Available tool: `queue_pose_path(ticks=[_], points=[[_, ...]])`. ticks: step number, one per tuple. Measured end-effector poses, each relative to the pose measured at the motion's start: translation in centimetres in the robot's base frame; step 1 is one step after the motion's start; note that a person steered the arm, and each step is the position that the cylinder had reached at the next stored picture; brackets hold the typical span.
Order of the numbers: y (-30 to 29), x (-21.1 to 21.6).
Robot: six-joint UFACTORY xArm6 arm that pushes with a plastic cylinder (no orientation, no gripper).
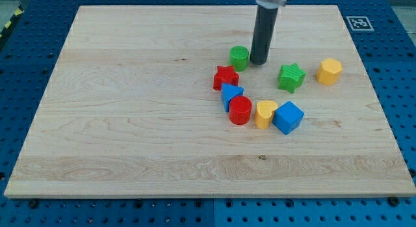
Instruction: Push the green circle into the red star
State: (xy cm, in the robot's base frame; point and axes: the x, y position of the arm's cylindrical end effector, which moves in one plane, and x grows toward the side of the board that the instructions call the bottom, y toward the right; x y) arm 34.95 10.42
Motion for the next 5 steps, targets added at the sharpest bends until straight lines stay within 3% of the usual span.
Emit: queue_pose_path(ticks=[1, 5], points=[[0.8, -1.7], [-3.3, 1.0]])
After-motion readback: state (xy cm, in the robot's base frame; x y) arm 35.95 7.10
